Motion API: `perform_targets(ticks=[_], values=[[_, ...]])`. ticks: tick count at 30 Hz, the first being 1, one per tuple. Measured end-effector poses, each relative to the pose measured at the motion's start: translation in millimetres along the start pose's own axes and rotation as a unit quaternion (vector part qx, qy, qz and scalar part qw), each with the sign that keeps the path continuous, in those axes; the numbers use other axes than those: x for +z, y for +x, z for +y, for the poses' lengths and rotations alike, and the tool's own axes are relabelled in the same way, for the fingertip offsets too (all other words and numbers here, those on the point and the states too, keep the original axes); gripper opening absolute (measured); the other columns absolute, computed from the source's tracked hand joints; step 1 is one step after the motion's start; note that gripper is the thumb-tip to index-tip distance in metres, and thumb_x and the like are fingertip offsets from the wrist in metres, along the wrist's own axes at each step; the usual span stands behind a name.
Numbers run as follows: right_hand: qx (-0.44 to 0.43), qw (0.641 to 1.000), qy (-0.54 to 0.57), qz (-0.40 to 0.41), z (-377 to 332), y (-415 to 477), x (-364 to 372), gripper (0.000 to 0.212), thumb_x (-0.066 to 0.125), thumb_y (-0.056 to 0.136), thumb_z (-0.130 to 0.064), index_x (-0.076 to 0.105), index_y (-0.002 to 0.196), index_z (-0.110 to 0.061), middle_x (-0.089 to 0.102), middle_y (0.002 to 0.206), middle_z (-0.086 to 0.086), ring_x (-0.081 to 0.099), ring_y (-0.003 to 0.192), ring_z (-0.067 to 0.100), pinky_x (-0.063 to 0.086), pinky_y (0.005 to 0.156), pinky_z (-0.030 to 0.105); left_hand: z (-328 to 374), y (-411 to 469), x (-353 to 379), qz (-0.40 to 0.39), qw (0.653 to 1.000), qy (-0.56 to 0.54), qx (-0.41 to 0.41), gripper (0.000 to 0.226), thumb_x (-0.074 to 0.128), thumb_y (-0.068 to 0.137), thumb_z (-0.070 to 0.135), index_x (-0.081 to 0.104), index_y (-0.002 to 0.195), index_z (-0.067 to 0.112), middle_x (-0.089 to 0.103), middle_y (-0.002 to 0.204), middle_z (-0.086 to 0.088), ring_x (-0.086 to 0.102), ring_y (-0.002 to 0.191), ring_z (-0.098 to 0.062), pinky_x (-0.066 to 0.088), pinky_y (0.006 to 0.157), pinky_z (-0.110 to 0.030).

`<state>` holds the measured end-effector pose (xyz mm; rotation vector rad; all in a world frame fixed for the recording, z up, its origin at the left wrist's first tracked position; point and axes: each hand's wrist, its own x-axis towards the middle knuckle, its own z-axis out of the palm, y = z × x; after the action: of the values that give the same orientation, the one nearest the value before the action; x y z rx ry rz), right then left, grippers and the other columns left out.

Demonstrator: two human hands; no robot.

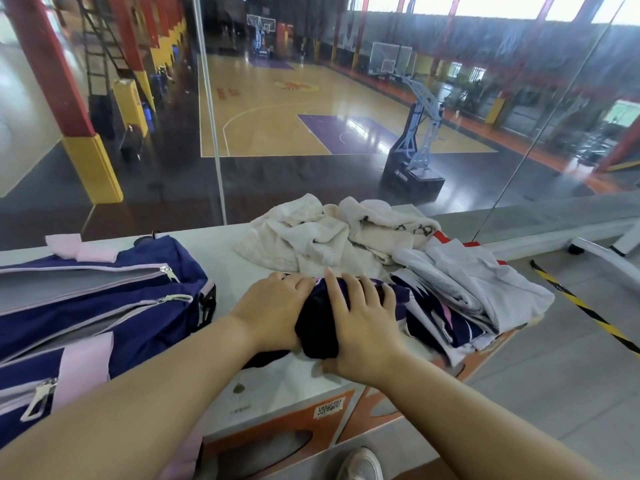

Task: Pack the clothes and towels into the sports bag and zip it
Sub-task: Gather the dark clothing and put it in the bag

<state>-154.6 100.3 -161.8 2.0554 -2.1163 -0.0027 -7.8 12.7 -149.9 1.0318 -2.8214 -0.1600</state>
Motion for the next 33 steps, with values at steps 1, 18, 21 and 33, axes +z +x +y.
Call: perform_targets(ticks=[1, 18, 21, 33], values=[[0.005, 1.0, 0.004, 0.016, -1, 1, 3, 0.127, 0.079, 0.039, -0.057, 0.021, 0.143, -0.015, 0.049, 0.132, 0.016, 0.046, 0.122, 0.04, 0.028, 0.1, 0.066, 0, -1, 0, 0.001, 1.0, -0.006, 0.002, 0.073, 0.071, 0.061, 0.045, 0.044, 0.125, 0.021, 0.056, 0.12, 0.005, 0.052, 0.105, -0.02, 0.05, 0.082, -0.031], [-0.05, 0.995, -0.008, -0.082, -10, 21, -99, 0.052, 0.067, 0.061, -0.047, 0.046, 0.104, -0.025, 0.051, 0.079, -0.006, 0.051, 0.07, 0.021, 0.027, 0.048, 0.027, -38, -93, -75, -0.027, 0.998, 0.007, -0.055, 0.069, 0.047, 0.079, 0.067, 0.035, 0.138, 0.032, 0.038, 0.139, 0.018, 0.045, 0.121, -0.007, 0.042, 0.095, -0.025], [-0.027, 0.998, 0.02, -0.058, -19, 24, -115, 0.052, 0.066, 0.053, -0.051, 0.044, 0.095, -0.028, 0.057, 0.079, -0.006, 0.052, 0.068, 0.018, 0.038, 0.052, 0.028, -62, -130, -98, 0.002, 0.995, 0.053, -0.082, 0.046, 0.045, 0.084, 0.062, 0.051, 0.122, 0.035, 0.053, 0.121, 0.018, 0.052, 0.109, -0.005, 0.045, 0.084, -0.025], [0.033, 0.972, 0.219, 0.078, -113, 36, -144, 0.054, 0.066, 0.047, -0.056, 0.044, 0.091, -0.035, 0.054, 0.073, -0.008, 0.056, 0.064, 0.02, 0.053, 0.062, 0.035, -161, -282, -99, -0.068, 0.961, -0.029, -0.267, 0.065, 0.029, 0.068, 0.084, 0.055, 0.115, 0.047, 0.054, 0.112, 0.025, 0.052, 0.106, 0.001, 0.042, 0.096, -0.026]])
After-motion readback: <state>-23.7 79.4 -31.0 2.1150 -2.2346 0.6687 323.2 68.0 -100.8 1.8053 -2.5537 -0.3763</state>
